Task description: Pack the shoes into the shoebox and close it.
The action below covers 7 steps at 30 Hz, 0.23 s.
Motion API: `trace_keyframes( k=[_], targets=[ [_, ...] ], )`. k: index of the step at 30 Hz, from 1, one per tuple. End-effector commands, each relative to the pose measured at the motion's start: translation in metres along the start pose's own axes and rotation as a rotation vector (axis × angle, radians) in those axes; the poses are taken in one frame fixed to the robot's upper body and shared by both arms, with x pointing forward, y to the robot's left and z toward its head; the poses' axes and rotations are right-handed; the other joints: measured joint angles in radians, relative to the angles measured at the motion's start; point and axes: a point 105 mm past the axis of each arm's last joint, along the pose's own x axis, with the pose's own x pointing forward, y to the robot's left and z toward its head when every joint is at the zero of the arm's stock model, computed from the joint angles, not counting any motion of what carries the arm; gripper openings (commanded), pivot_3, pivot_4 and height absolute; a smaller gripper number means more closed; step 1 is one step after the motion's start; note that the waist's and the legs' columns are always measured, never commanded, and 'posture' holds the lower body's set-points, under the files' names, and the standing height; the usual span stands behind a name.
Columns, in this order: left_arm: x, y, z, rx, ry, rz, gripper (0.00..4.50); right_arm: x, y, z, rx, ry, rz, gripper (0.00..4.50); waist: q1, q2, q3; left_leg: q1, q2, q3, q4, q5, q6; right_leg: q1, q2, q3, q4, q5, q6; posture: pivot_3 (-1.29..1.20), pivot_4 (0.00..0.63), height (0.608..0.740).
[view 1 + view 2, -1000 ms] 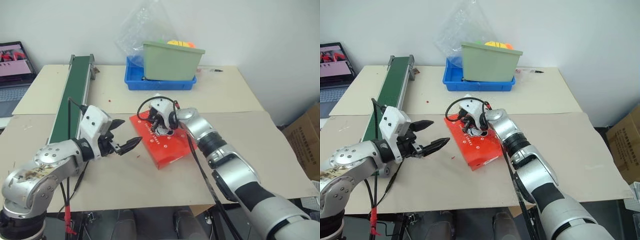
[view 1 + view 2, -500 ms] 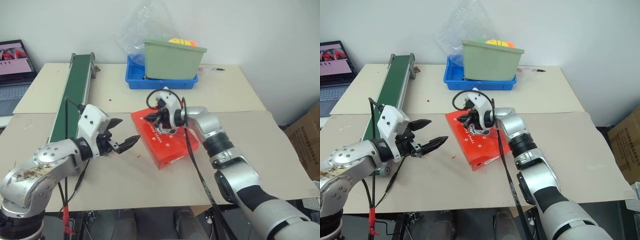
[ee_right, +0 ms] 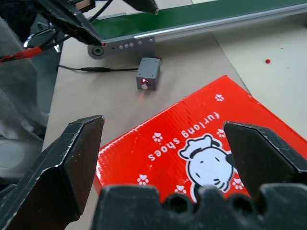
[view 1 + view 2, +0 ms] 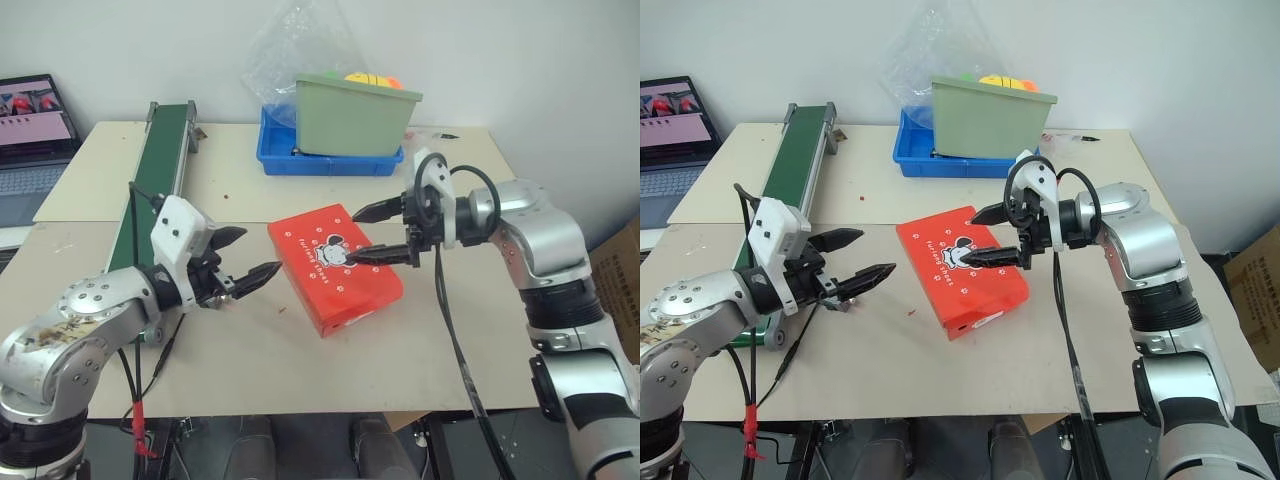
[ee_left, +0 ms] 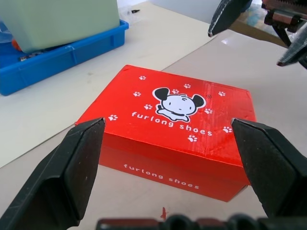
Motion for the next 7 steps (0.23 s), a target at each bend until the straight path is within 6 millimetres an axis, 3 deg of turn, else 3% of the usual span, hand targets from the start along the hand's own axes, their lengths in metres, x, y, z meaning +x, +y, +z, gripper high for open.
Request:
trace_keyframes(
  k=[1,7],
  targets=[
    [-0.0092,-0.0048,0.0128,0.073,-0.024,-0.017,4.5,-0.0073,0.0102,0.0142,-0.042,-0.034,0.024,4.47,0.002,0.0,0.0,0.0,0.0,0.0,0.0,0.0,0.0,0.0,0.0,0.0,0.0,0.0,0.0,0.0,0.15,0.74],
    [-0.0118,-0.0015,0.0119,0.056,-0.022,-0.009,4.5,-0.011,0.0029,0.0121,-0.059,-0.019,-0.026,4.47,0.002,0.0,0.0,0.0,0.0,0.0,0.001,0.0,0.0,0.0,0.0,0.0,0.0,0.0,0.0,0.0,0.15,0.74]
  ],
)
